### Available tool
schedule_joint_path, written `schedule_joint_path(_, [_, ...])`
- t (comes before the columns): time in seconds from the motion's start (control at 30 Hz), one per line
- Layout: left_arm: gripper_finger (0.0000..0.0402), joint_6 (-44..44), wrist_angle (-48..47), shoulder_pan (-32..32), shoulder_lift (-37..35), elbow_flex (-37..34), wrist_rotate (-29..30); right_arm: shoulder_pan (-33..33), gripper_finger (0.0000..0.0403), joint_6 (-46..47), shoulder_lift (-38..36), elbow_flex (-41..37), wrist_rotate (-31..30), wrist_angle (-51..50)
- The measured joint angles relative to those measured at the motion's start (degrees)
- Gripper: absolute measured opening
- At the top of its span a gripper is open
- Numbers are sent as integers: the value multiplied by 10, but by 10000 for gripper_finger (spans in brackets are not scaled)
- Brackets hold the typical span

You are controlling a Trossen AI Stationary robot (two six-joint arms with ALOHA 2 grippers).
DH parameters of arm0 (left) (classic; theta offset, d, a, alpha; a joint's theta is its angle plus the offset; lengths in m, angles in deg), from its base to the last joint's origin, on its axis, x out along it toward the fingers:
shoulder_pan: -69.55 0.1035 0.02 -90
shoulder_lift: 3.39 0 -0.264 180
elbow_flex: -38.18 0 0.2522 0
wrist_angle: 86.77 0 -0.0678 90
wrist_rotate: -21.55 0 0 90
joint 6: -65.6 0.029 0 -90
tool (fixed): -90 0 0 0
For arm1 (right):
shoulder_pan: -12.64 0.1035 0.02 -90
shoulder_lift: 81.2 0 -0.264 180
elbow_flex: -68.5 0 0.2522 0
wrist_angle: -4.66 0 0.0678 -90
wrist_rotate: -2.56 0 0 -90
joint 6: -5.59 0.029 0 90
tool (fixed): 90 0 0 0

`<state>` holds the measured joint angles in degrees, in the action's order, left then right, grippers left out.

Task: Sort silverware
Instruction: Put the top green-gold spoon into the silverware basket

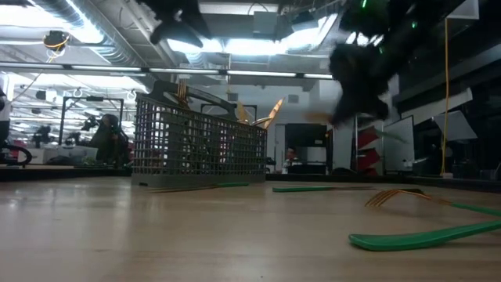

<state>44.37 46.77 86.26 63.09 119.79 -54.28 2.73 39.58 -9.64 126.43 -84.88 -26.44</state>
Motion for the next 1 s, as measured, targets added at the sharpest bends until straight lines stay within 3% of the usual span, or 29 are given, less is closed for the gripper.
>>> schedule_joint_path(0.23, [150, 19, -56, -3, -43, 0, 0, -38, 13, -93, -15, 1, -25, 322])
schedule_joint_path(0.43, [150, 19, -58, -3, -45, 0, 0, -78, 11, -216, 39, 2, -26, 578])
schedule_joint_path(0.6, [150, 21, -58, -3, -45, 0, 0, -108, 14, -225, 121, 2, -24, 729])
schedule_joint_path(0.83, [150, 28, -57, -3, -45, 0, 0, -120, 15, -226, 246, 93, -9, 772])
schedule_joint_path(1.0, [150, 26, -57, -3, -45, 0, 0, -120, 15, -259, 323, 186, 18, 730])
